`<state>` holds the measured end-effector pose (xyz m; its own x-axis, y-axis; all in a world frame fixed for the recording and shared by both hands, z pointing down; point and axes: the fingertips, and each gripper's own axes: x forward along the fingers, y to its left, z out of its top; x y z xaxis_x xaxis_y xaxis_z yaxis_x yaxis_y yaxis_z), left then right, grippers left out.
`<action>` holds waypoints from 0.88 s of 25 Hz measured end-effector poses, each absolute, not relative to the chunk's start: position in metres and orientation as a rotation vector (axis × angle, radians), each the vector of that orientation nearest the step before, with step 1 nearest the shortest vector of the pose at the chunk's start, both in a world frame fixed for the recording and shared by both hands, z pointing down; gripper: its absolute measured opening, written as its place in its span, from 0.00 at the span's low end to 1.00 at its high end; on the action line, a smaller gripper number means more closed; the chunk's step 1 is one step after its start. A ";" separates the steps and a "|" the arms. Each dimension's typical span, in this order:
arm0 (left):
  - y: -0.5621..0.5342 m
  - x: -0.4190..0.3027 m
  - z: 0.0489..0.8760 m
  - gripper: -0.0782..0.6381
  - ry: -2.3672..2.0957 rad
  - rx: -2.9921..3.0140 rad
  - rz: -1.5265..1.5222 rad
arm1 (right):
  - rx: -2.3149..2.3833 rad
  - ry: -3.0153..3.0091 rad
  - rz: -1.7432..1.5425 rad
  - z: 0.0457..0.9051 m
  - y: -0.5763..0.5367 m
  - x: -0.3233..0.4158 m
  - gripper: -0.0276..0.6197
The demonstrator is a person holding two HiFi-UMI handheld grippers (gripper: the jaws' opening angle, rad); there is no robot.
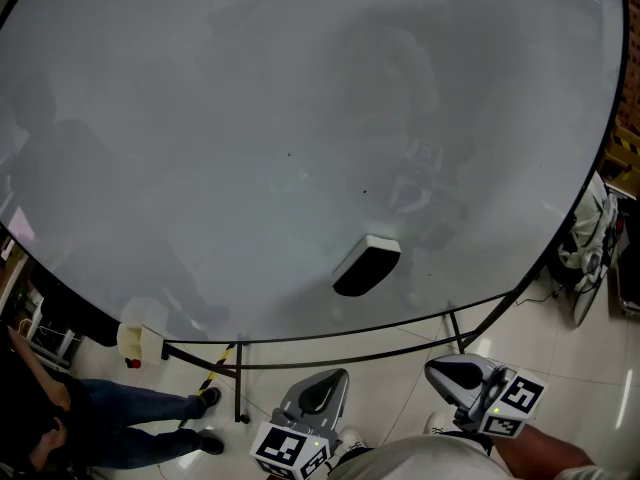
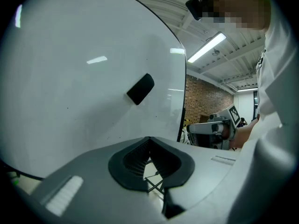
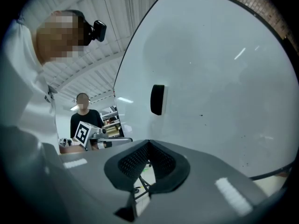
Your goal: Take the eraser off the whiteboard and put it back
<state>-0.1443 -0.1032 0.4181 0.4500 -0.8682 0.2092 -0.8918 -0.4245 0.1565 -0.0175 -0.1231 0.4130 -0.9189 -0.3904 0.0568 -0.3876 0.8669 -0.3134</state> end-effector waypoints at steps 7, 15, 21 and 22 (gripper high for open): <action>-0.095 -0.152 0.427 0.13 -1.497 2.483 0.187 | -0.695 3.057 -0.453 0.415 -0.121 -0.029 0.05; -0.079 -0.159 0.430 0.13 -1.361 2.592 0.215 | -0.865 3.020 -0.437 0.416 -0.097 -0.046 0.05; -0.060 -0.166 0.441 0.13 -1.280 2.628 0.276 | -0.954 2.988 -0.400 0.409 -0.070 -0.050 0.05; -0.055 -0.164 0.440 0.13 -1.283 2.631 0.268 | -0.947 2.998 -0.392 0.409 -0.065 -0.050 0.05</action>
<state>-0.1637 -0.0550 0.4397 0.6062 -0.7552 0.2493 -0.7919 -0.6023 0.1008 -0.0497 -0.0654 0.4087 -0.8209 -0.5623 0.0994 -0.5690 0.7907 -0.2257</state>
